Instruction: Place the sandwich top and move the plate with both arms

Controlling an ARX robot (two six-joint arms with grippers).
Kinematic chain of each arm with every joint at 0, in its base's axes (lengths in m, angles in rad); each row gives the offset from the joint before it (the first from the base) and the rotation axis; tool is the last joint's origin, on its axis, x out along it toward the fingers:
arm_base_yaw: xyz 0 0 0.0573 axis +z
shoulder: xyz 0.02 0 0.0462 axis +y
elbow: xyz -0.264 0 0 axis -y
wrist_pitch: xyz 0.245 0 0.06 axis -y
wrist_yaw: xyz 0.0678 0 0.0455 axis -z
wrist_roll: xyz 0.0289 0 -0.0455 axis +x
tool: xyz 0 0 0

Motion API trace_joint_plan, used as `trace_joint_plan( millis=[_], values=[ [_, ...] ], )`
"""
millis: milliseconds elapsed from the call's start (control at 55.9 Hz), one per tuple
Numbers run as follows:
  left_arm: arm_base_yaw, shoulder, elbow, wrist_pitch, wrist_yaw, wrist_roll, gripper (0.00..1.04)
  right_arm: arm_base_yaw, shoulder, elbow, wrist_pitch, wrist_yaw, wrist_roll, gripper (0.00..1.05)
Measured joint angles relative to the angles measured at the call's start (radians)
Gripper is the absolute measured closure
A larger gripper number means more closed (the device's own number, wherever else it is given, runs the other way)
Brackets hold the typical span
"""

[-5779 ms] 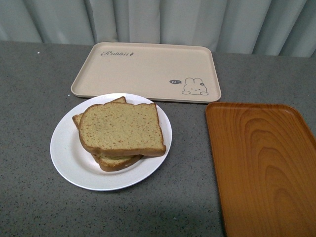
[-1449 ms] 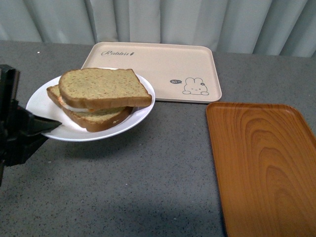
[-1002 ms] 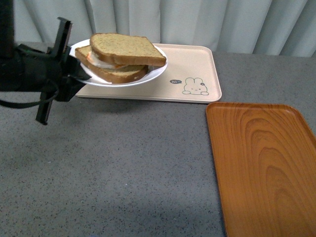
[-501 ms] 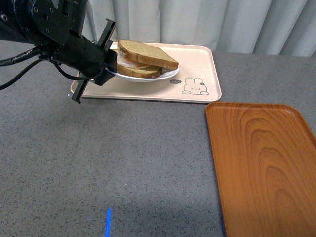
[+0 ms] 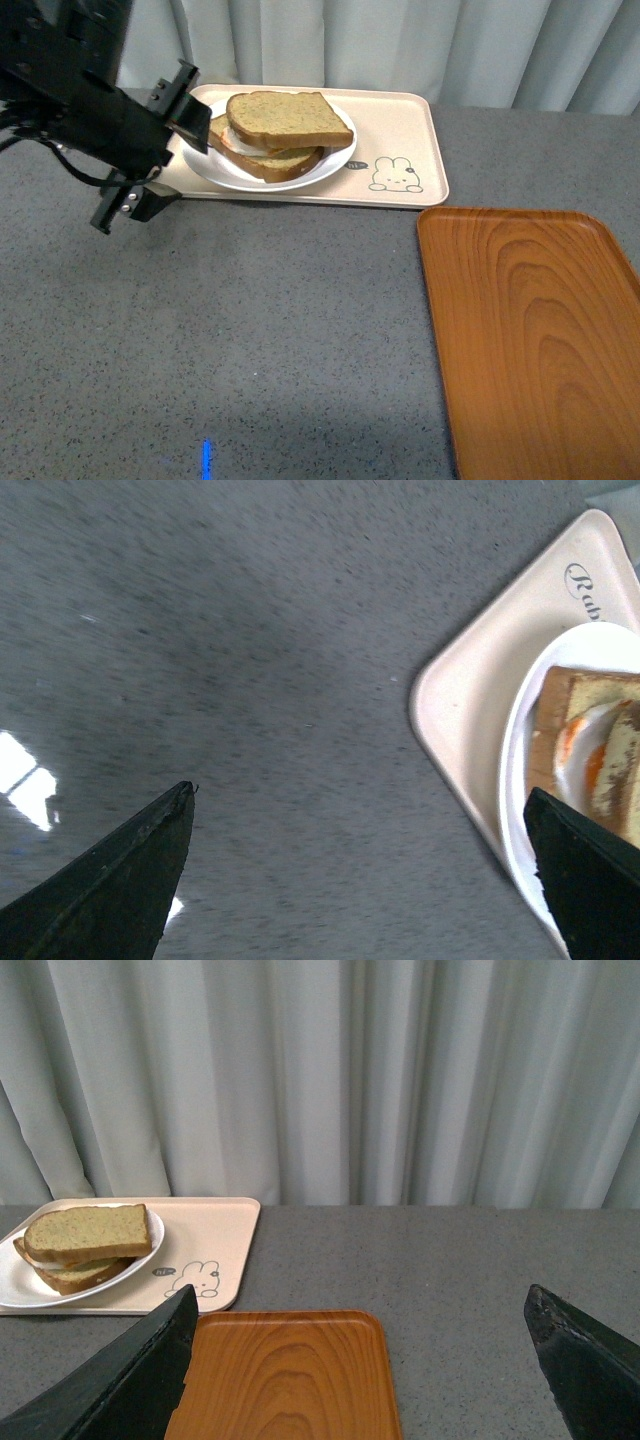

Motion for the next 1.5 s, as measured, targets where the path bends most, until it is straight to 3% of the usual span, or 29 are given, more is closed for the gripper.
trace_joint_plan(
  millis=[215, 322, 394, 447, 537, 662, 769, 859, 948, 1503],
  values=[
    [0.01, -0.055, -0.087, 0.038, 0.011, 0.148, 0.07, 0.0, 0.0, 0.0, 0.0, 0.0, 0.0, 0.09],
    [0.032, 0.01, -0.264, 0.573, 0.152, 0.438, 0.25, 0.0, 0.0, 0.0, 0.0, 0.0, 0.0, 0.09],
    [0.032, 0.015, -0.388, 0.88, 0.163, 0.594, 0.35, 0.0, 0.0, 0.0, 0.0, 0.0, 0.0, 0.09],
    [0.032, -0.021, -0.444, 1.061, 0.165, 0.708, 0.44, 0.0, 0.001, 0.0, 0.0, 0.0, 0.0, 0.09],
    [0.039, -0.119, -0.494, 1.17, 0.163, 0.79, 0.59, 0.0, 0.0, 0.0, 0.0, -0.001, 0.0, 0.09],
    [0.04, -0.238, -0.602, 1.144, 0.162, 0.849, 0.85, 0.0, 0.0, 0.0, 0.0, 0.0, 0.0, 0.09],
    [0.039, -0.311, -0.652, 1.114, 0.163, 0.858, 1.01, 0.0, 0.0, 0.0, 0.0, 0.0, 0.0, 0.09],
    [0.039, -0.416, -0.698, 1.067, 0.163, 0.864, 1.01, 0.0, 0.0, 0.0, 0.0, 0.0, 0.0, 0.09],
    [0.039, -0.576, -0.723, 0.917, 0.162, 0.867, 1.01, 0.0, 0.0, 0.0, 0.0, 0.0, 0.0, 0.09],
    [0.039, -1.06, -0.83, 0.558, 0.162, 0.873, 1.01, 0.0, 0.0, 0.0, 0.0, 0.0, 0.0, 0.09]
  ],
)
